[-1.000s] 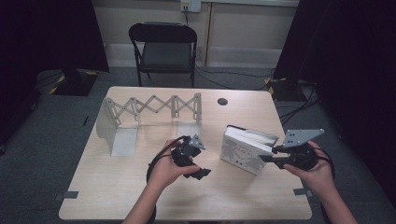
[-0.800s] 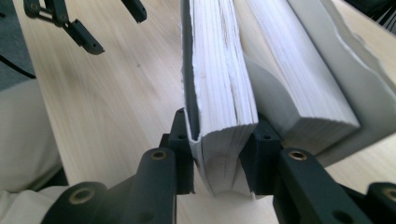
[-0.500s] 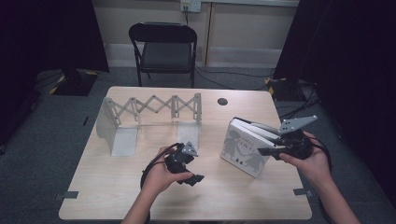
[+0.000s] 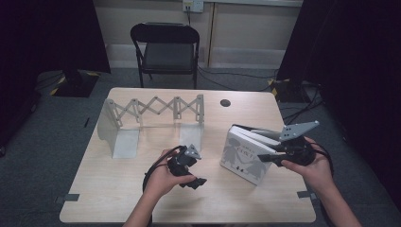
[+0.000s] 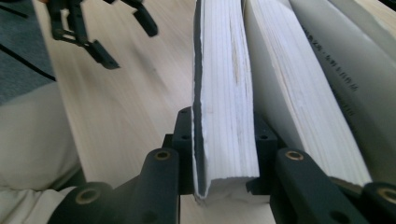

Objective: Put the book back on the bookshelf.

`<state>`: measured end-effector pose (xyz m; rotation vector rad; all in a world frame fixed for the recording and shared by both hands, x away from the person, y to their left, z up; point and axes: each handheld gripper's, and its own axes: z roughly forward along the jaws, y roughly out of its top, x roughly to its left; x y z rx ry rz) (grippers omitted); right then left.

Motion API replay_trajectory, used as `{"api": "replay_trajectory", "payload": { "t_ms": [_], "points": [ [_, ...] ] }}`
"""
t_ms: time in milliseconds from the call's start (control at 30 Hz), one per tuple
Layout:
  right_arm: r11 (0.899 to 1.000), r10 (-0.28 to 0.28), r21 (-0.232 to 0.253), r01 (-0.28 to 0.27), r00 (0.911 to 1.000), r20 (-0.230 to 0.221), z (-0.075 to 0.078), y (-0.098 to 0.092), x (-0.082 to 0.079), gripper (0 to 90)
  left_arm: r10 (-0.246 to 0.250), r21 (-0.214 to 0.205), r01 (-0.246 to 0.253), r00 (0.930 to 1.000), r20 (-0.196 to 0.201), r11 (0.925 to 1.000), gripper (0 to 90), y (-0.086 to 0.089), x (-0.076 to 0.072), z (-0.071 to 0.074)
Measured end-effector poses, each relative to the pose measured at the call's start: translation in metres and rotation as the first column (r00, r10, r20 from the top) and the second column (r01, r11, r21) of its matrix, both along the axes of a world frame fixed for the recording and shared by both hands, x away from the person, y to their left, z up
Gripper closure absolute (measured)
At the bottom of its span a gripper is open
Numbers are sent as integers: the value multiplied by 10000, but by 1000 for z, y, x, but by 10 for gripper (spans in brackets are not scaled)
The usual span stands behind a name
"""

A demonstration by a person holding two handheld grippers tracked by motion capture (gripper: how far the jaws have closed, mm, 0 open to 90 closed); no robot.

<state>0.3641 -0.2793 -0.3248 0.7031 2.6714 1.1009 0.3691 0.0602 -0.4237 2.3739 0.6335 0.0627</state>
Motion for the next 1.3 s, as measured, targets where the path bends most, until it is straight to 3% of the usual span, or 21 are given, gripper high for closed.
{"api": "replay_trajectory", "payload": {
  "t_ms": [100,400,833,1033,1300],
  "points": [
    [9993,360,-60,-359,9992,174,0,2,-7,710,102,8,-102,9999,-131,9999,188,-1,1,2],
    [9985,538,12,-538,9981,295,-2,-1,-11,710,46,-110,-51,9993,-363,9999,158,-6,7,15],
    [9961,861,159,-868,9954,417,-4,-1,-18,710,-41,276,34,9997,246,9996,155,-17,8,33],
    [9962,851,166,-860,9953,466,-4,-2,-18,709,-471,455,440,9965,688,9980,179,-30,13,51],
    [9961,839,233,-851,9953,493,-5,-3,-17,708,-838,564,791,9926,875,9953,201,-49,22,64]
  ]
}}
